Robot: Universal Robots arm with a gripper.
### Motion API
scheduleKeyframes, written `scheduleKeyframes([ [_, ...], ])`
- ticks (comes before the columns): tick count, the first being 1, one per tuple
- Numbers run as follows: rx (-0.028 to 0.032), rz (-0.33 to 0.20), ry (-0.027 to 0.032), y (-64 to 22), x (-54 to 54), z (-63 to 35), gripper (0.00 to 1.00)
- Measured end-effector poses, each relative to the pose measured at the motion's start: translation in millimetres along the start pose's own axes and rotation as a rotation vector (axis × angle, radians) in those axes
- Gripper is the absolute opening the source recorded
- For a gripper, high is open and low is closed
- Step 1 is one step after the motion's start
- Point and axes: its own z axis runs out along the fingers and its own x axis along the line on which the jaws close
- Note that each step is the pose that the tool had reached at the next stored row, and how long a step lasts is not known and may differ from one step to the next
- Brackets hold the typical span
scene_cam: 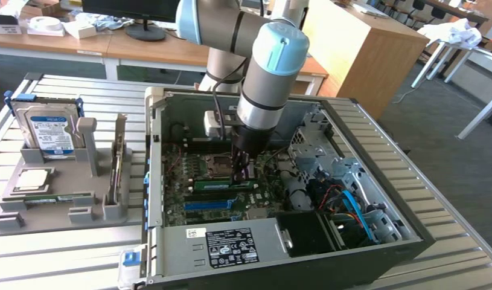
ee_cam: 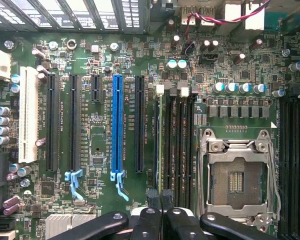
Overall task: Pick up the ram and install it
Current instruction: 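Insert the ram into the slot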
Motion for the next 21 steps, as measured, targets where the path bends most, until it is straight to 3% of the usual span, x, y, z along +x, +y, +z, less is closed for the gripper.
scheduleKeyframes([
  [5, 0.0004, 0.0, -0.0004, -0.1, 0.0, 0.2, 0.13],
  [7, 0.0001, 0.0, -0.0002, 0.0, 0.0, 0.1, 0.25],
  [21, 0.0001, 0.0, -0.0002, 0.0, 0.0, 0.1, 0.25],
])
